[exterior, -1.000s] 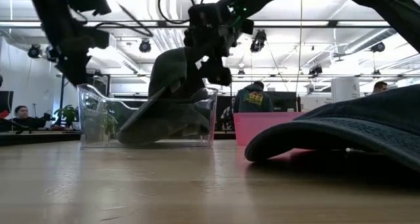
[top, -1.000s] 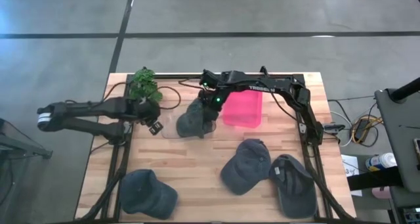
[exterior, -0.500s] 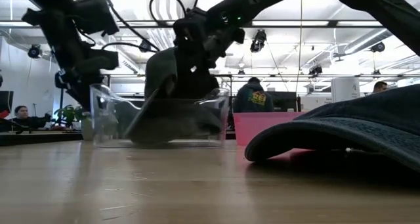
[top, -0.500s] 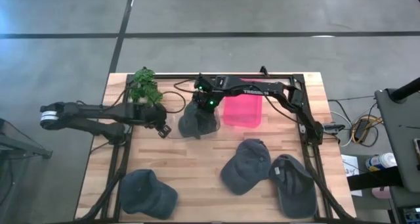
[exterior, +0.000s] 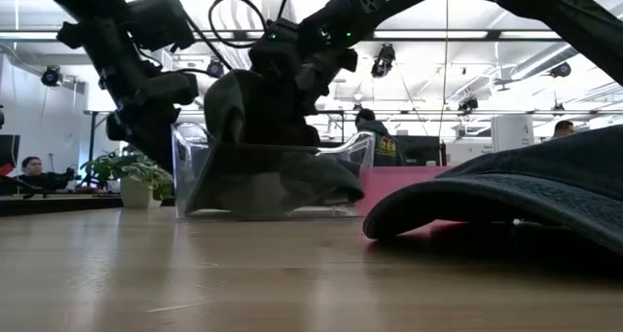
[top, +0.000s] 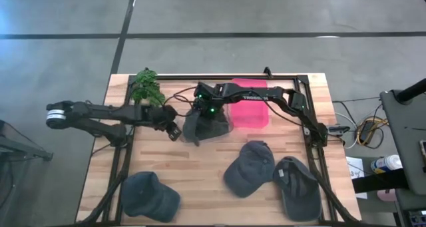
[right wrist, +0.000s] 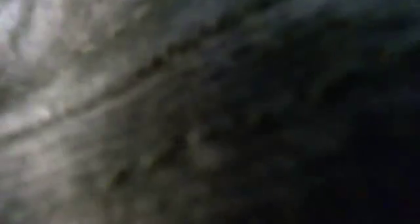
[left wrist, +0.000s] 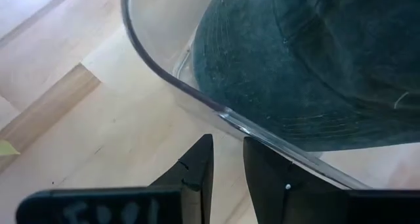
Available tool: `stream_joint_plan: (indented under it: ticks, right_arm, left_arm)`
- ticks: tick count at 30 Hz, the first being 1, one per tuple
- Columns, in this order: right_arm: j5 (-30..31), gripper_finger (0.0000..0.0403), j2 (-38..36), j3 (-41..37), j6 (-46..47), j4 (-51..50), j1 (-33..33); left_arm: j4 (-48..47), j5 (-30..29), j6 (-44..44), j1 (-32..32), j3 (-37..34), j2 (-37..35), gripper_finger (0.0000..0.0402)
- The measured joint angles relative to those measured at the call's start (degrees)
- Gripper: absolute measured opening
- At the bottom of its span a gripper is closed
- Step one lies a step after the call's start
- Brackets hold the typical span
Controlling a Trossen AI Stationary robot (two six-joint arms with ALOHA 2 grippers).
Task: Pick & Place hat
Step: Put the black cap into the transparent bin
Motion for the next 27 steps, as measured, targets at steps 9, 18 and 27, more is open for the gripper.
stream_joint_plan:
  ticks: [9,18,27]
  right_arm:
    - [1.1,0.0159,-3.1,3.2,-11.8,-20.6,-2.6]
    - [-4.0,0.0155,-7.9,7.3,-14.0,-33.9,-4.4]
    - [-12.5,0.0152,-7.5,7.0,-3.1,-22.4,0.4]
  left_arm:
    - [-0.4,-0.7,0.9,0.0,0.5,-0.3,0.0078]
    - [-0.6,-0.7,1.4,0.0,0.4,-0.3,0.0078]
    - [-0.6,-1.7,3.6,0.0,0.7,-0.3,0.0078]
